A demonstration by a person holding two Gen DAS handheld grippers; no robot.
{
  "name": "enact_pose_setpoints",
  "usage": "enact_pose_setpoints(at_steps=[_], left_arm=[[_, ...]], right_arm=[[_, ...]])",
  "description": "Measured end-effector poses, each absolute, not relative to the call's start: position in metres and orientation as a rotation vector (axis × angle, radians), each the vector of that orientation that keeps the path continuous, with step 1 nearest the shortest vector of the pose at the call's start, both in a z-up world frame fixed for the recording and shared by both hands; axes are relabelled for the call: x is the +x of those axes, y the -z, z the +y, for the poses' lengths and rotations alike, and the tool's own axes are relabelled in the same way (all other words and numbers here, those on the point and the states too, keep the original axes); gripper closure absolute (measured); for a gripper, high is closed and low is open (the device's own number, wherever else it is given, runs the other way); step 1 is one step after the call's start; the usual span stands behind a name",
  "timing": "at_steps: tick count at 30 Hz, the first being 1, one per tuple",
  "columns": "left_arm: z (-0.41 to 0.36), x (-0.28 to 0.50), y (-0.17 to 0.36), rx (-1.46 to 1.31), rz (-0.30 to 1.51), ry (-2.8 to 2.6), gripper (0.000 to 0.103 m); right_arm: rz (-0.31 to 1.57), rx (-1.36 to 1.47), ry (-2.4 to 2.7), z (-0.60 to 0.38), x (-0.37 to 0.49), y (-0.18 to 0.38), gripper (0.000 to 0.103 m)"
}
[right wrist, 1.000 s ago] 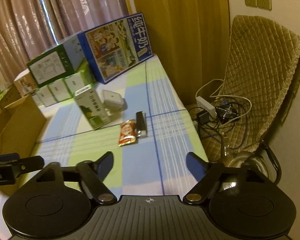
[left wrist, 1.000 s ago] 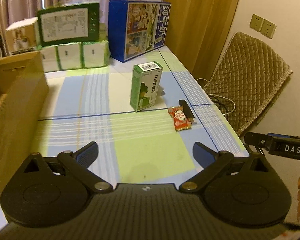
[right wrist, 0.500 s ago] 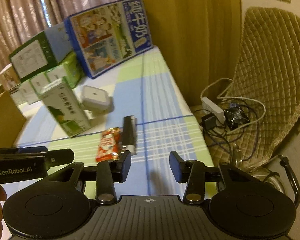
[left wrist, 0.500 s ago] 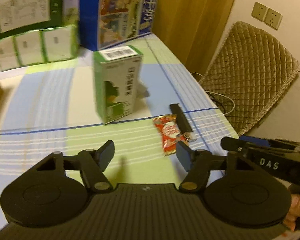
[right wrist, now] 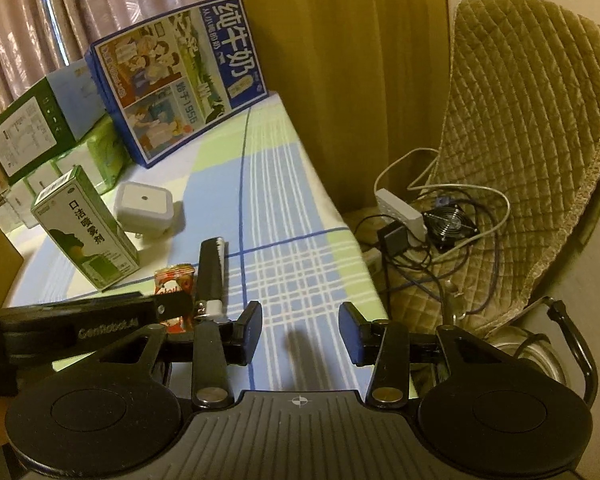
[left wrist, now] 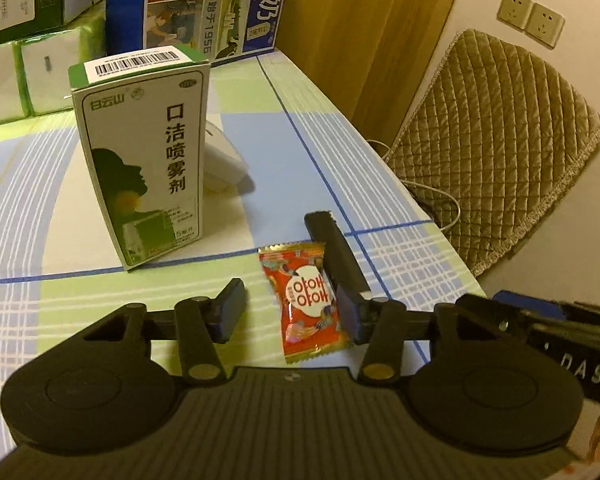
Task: Organize objects
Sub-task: 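Grasp the black lighter with the right tool while the left tool grasps the red candy packet, then lift the candy packet with the left tool while the right tool lifts the lighter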
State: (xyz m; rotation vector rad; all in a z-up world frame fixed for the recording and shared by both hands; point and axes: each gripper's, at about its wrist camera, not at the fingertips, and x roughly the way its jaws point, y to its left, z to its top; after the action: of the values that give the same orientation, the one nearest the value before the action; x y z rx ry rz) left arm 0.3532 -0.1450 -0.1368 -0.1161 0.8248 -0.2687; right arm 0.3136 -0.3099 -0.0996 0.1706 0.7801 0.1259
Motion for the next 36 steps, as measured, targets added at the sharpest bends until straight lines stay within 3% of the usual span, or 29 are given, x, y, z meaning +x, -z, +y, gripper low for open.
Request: enact_pose_setpoints(at_steps=[2,3,17,20,22,36], left_arm=[[-0.143,0.353,0.137,-0.095,0.822,0.266,0.075],[-0.141,0.351,0.137,-0.077,0.823,0.264,0.077],[-0.062,0.304,0.132,-0.014,0.807,0.154,0.075],[-0.057,0.305,0.13,-0.015,0.8,0.161,0.074],[-0.059,0.306,0.131,-0.007,0.799,0.17,0.074],[-0.039,0.281,0.129,-0.001,0.835,0.174,0.08]], right_arm=[[0.781,0.152,-0.142,-0.305,0.316,0.101,0.062],[0.78,0.141,-0.151,-0.302,0.318,0.102,0.062],[0.785,-0.039,-0.292,-0.234,0.364,0.128,0.063],[0.775,-0.092,-0.274,-0.225,0.368,0.134,0.065],[0.769,-0.102,-0.261,-0.222,0.368,0.135,0.083],[0.899,0.008,-0.293,-0.209,0.31,0.117,0.084]])
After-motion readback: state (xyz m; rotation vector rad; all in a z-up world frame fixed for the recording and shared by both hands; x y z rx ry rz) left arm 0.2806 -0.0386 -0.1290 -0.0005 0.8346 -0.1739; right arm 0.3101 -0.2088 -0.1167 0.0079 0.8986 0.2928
